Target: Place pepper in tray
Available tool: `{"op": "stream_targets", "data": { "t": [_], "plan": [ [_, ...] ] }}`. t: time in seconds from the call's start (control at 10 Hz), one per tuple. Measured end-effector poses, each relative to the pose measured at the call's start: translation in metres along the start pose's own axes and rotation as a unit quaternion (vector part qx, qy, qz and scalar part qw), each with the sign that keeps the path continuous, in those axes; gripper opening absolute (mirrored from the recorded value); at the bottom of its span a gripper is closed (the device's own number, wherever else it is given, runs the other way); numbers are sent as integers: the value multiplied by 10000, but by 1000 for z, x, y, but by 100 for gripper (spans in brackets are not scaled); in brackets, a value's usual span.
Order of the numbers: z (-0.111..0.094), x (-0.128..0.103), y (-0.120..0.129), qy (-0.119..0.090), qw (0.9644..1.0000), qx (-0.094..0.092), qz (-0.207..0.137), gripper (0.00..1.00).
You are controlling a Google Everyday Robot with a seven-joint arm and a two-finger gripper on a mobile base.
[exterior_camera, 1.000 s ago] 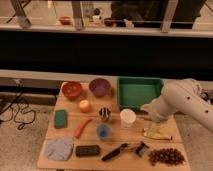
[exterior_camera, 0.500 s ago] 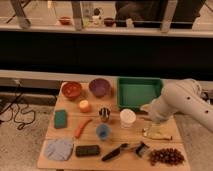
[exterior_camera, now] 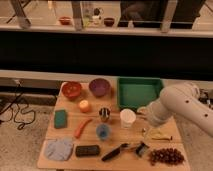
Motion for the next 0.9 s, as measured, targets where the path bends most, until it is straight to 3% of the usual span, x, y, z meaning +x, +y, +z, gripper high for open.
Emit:
{"op": "stream_targets", "data": {
  "t": [0.4, 0.6, 0.9],
  "plan": [
    [20, -43, 0, -395, 9987, -48, -320, 80],
    [32, -71, -7, -474, 9977, -119, -471, 80],
    [34, -74, -8, -482, 9976, -125, -479, 80]
  ]
}}
